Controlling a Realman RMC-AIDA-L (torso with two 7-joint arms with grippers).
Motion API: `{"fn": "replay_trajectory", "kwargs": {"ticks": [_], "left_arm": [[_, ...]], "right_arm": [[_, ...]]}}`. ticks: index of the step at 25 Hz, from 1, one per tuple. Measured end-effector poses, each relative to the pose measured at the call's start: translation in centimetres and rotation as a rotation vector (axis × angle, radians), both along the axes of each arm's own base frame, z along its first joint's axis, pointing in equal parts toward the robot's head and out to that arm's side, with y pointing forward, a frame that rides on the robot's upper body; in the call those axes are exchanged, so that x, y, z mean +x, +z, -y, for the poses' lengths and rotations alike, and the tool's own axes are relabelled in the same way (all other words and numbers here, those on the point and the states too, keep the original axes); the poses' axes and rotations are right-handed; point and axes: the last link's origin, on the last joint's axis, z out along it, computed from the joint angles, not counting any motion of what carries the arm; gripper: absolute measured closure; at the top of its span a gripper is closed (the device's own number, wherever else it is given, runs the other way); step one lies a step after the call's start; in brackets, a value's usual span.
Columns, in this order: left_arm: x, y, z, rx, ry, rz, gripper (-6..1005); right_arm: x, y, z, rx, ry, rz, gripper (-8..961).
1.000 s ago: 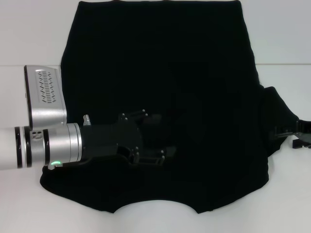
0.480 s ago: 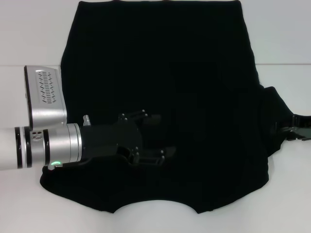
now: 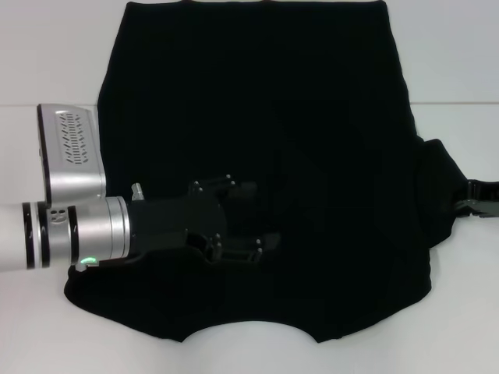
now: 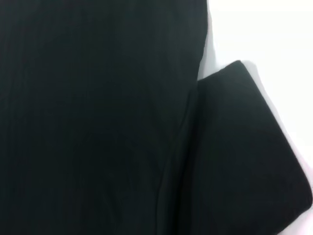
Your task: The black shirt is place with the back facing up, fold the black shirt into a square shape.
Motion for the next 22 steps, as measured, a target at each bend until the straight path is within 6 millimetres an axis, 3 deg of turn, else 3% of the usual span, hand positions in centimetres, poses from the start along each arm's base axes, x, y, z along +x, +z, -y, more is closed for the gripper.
{"fn": "replay_trajectory", "kwargs": {"ticks": [8,14,22], "left_arm": [[-0.1,0.2,0.0,0.002,0.004,0.006,95],[-0.2,0.1,0.1,0.001,0.007,0.008,95],[-0.1,0.0,0.3,-0.002,0.01,0.015,95]], "right_arm": [[0.1,0.0,-0.3,0.02,0.034,0.024,835],[0.5,0.0,-0.1,0.023,0.041,0.028,944],[1.8,1.5,0.3,0.068,0.039,0.043,944]]}}
